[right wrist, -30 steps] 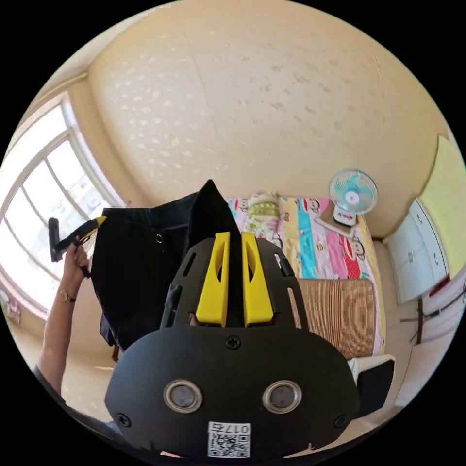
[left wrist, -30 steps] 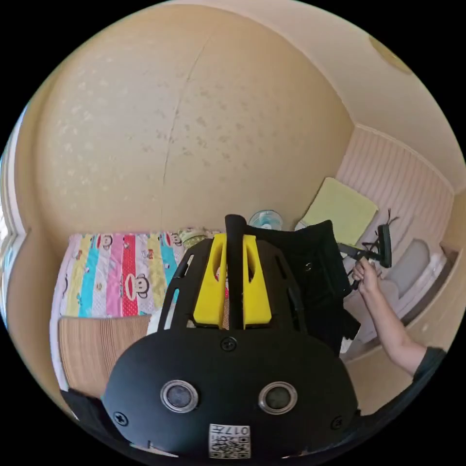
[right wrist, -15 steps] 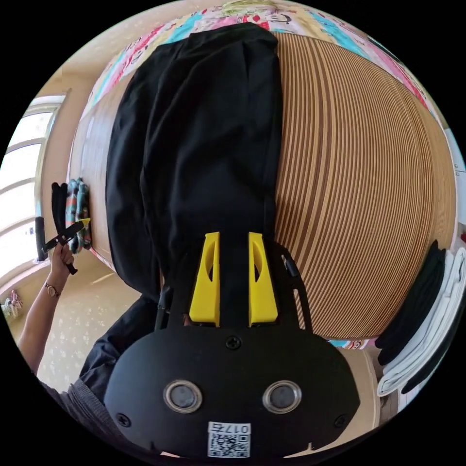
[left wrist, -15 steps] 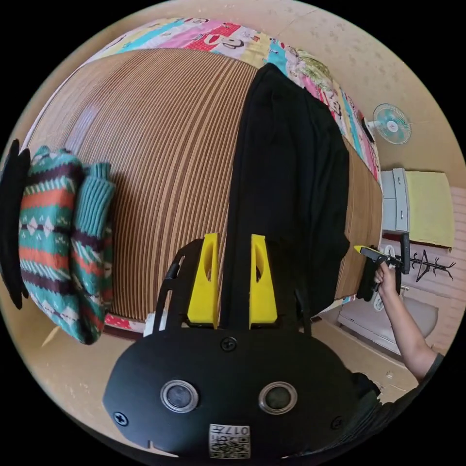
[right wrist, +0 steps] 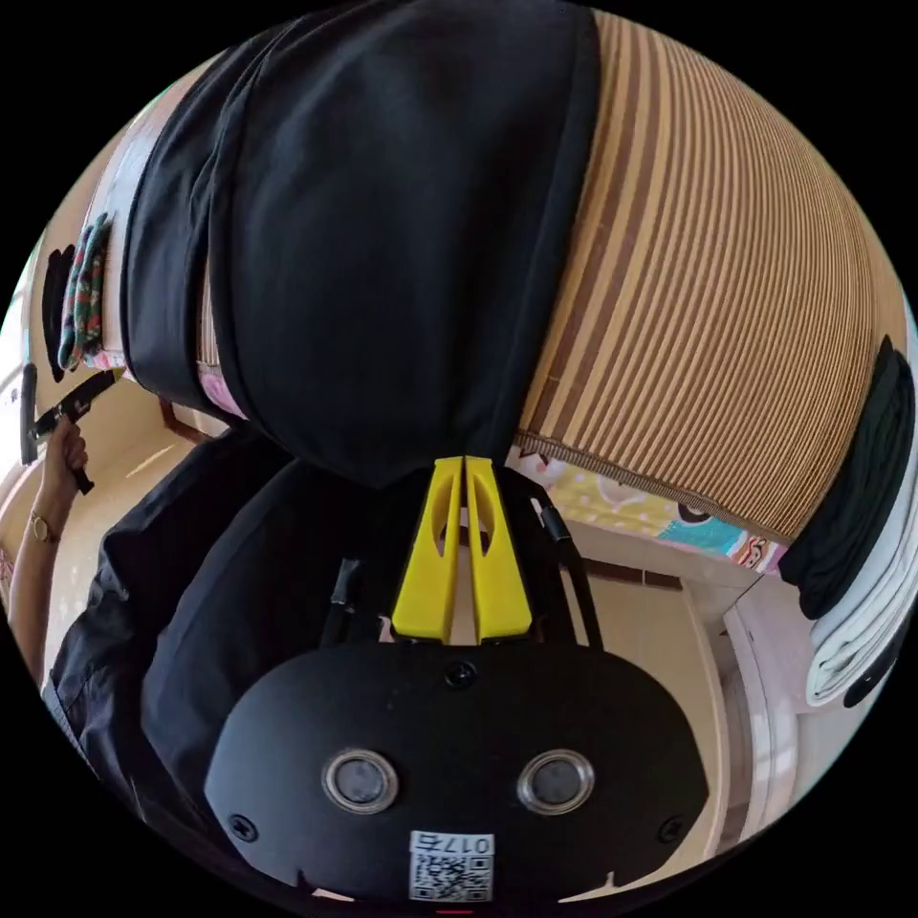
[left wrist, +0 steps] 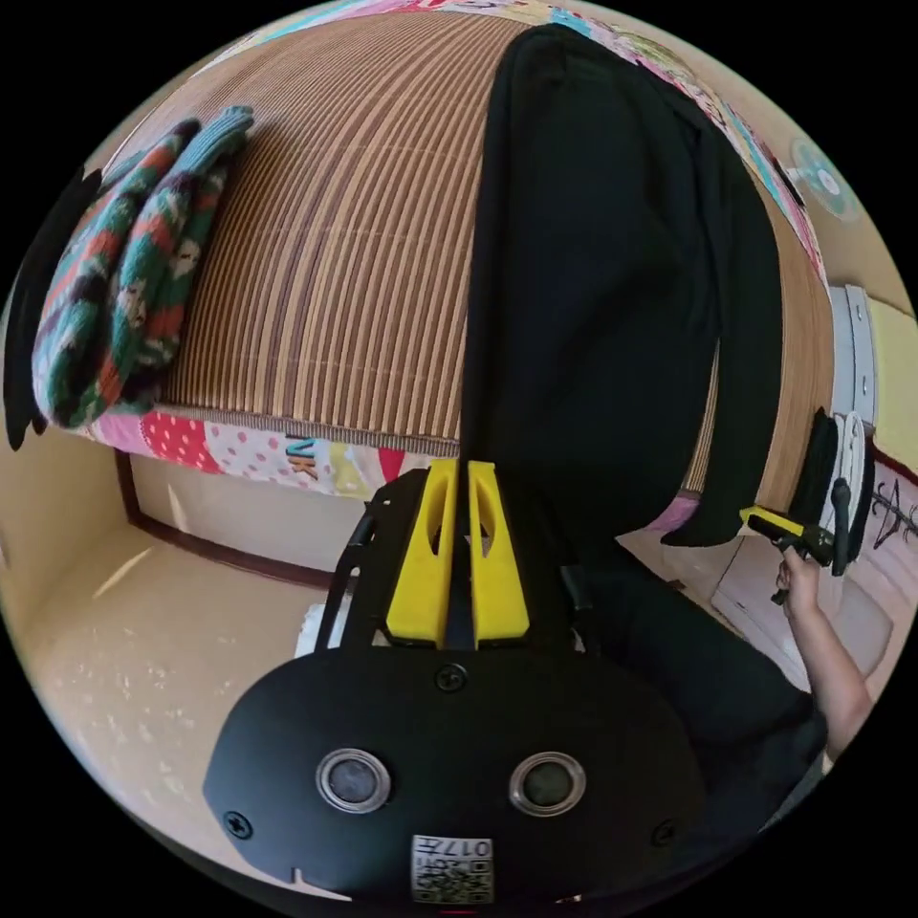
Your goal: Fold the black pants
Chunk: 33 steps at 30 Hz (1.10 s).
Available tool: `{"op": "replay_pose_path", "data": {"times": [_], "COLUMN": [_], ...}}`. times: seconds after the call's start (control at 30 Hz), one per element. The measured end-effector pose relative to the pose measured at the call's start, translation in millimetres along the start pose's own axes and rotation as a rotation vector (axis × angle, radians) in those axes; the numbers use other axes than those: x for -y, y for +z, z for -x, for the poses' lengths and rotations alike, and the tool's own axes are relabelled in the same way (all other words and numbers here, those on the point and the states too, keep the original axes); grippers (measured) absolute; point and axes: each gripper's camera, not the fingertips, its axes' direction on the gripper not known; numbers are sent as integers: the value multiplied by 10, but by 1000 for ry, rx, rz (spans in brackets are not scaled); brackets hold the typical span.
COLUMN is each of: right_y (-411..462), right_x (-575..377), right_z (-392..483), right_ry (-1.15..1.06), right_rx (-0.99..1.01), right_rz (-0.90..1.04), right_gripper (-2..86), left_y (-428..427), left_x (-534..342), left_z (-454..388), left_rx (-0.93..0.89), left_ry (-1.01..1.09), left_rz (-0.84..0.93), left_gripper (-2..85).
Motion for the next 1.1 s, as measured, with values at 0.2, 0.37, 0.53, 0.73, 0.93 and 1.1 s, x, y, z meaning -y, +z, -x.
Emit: {"op": "replay_pose_path", "data": {"times": [0.2, 0.37, 0.53, 0.73, 0.93, 1.1], "right_y": [-251, -224, -370, -388, -485, -351], "right_x": [-532, -651, -1010, -1439, -1802, -2092], "right_z": [-1037, -1429, -1580, -1870, -1992, -2454], "right_ry": [194, 170, 106, 178, 156, 239], "right_rx": [266, 333, 303, 393, 281, 468], "right_rz": [-115, -80, -84, -99, -131, -130], "right_gripper": [128, 143, 136, 132, 122, 119], "left_y": [-1025, -1860, -2707, -3351, -3609, -3770], "left_x": [-176, 82, 522, 859, 1018, 1099], "left_z": [795, 539, -36, -208, -47, 163], "left_rx": [-657, -806, -955, -1080, -1159, -1226], "left_ry": [-325, -278, -133, -83, -142, -186], "left_rz": [-128, -75, 33, 102, 222, 260], "left_gripper": [-5, 4, 37, 43, 43, 43]}}
